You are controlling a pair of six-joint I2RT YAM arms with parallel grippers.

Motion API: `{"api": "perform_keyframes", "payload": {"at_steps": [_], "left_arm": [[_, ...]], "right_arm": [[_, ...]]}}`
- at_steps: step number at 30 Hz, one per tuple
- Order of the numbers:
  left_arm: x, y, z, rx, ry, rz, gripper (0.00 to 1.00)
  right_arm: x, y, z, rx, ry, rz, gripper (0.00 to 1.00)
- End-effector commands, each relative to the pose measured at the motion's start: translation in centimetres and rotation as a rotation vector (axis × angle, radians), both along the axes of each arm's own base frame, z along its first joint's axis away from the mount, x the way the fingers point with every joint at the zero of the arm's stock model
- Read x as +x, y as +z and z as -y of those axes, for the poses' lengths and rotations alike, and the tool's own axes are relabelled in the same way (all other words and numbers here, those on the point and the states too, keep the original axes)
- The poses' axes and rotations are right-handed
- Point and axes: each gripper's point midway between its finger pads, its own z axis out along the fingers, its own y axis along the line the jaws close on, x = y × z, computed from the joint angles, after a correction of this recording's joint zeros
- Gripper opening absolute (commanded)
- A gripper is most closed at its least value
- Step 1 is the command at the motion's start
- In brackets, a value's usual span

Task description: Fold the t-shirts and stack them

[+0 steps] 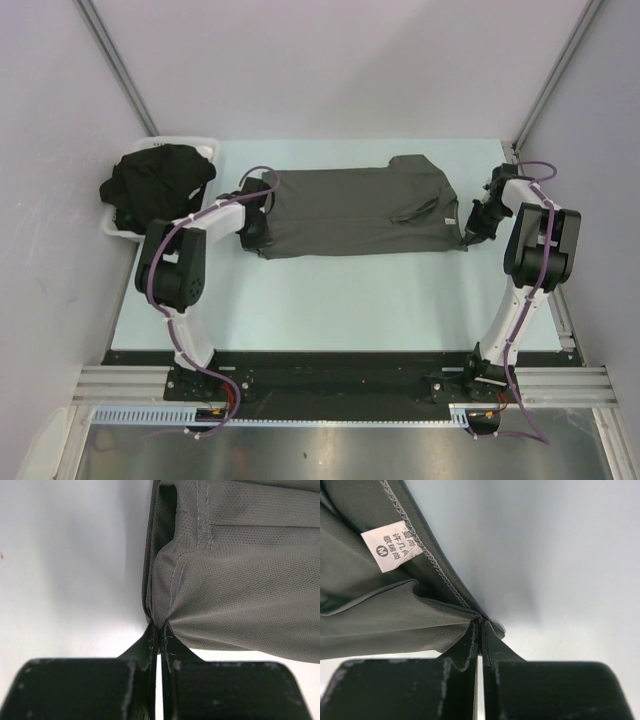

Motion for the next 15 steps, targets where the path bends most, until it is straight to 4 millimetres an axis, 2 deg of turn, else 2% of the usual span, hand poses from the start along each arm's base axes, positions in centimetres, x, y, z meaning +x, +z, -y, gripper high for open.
{"api": "perform_keyframes", "payload": {"at_steps": [1,7,15], "left_arm": [[-5.0,-0.3,-1.7,0.045,0.021,-0.123,0.00],[-7.1,0.6,-2.2,0.038,0.033,-0.104,0.00],[-9.8,1.2,-2.8,0.031,0.038,-0.120,0.00]], "right_arm": [[-3.8,0.3,1.0,-0.078,-0.017,-0.107,0.00],[-5.3,1.3,0.9,-0.091,-0.027,-0.105,0.00],[-8.7,1.5,0.5,-0.104,-0.025,-0.150,0.00]]}}
